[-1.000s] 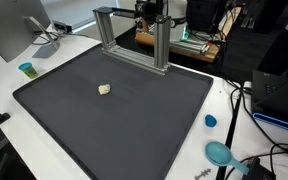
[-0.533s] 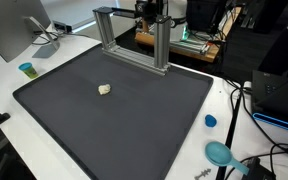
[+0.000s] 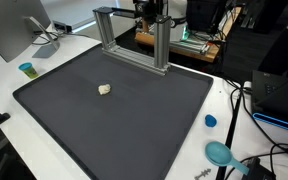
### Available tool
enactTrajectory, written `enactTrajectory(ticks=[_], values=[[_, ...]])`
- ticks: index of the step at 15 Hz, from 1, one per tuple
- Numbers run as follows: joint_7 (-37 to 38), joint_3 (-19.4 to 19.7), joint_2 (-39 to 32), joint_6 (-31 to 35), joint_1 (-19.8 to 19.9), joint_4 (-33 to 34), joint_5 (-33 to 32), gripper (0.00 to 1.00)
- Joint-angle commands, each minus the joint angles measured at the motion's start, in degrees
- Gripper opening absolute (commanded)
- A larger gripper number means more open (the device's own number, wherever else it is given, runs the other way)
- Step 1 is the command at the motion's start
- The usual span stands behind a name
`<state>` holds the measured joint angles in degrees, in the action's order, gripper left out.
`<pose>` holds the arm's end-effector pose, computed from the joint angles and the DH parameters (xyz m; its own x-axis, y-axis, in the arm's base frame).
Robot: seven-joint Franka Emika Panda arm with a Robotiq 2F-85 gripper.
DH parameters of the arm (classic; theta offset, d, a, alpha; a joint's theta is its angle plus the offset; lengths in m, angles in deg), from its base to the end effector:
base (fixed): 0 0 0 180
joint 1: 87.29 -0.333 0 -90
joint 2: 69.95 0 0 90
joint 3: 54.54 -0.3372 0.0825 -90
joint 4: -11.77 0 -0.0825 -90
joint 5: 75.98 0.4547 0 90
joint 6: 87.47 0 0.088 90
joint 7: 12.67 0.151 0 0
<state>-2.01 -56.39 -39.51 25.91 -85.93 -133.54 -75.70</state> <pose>0.4316 0.0033 0.3958 0.9828 -0.1833 -0.0235 -0.1829 -0.9830 0.0166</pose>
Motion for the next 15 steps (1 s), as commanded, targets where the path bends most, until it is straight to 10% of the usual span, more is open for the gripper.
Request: enactTrajectory(ticks=[1,15], values=[[-0.27,0.01,2.31,2.10,0.25,-2.67,0.01,1.00],[2.80,-0.96,6.58,5.88,1.52,-6.88,-0.49,0.75]])
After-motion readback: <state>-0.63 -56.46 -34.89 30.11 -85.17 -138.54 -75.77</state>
